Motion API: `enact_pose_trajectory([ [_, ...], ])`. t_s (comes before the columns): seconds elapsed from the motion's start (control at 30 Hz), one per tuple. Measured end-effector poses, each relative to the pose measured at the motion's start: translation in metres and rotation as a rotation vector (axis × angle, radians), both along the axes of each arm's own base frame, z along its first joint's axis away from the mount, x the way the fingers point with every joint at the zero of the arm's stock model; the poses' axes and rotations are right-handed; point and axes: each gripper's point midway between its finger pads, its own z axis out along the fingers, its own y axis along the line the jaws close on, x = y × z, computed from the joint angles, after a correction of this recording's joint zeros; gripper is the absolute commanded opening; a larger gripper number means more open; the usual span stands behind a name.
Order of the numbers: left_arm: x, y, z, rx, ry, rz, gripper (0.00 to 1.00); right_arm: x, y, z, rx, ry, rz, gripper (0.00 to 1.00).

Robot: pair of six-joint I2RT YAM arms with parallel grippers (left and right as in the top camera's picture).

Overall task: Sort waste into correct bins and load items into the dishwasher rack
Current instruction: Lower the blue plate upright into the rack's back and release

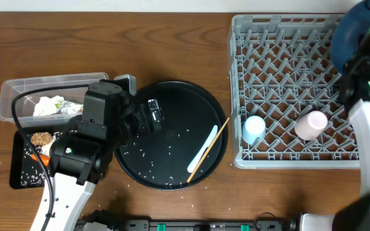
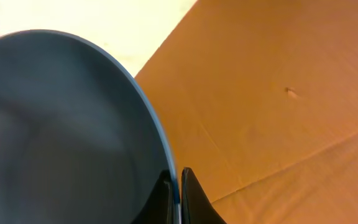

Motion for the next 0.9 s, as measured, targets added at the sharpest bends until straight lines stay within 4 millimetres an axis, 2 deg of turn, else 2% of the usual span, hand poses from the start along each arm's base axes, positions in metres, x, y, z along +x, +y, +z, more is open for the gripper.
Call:
enact_pose_trajectory([
  [0.17, 0.0, 0.0, 0.0, 0.0, 0.0, 0.0, 0.98, 0.035, -0.004, -0.055, -0.072, 0.137, 0.008, 0.01],
  [0.27, 0.0, 0.0, 0.0, 0.001, 0.001, 0.0, 0.98, 0.048, -0.01, -0.072, -0.132, 0.172, -0.015, 0.01],
  [0.4, 0.0, 0.0, 0.0, 0.0, 0.0, 0.0, 0.98, 0.059, -0.001, -0.087, -0.188, 0.235, 0.001, 0.01],
  [0.47, 0.0, 0.0, 0.0, 0.0, 0.0, 0.0, 0.98, 0.062, 0.007, -0.089, -0.205, 0.253, 0.01, 0.01],
  [0.73, 0.0, 0.0, 0.0, 0.0, 0.0, 0.0, 0.98, 0.07, 0.023, -0.067, -0.293, 0.23, 0.021, 0.01],
  [0.9, 0.0, 0.0, 0.0, 0.0, 0.0, 0.0, 0.98, 0.067, 0.025, -0.071, -0.323, 0.305, 0.023, 0.01],
])
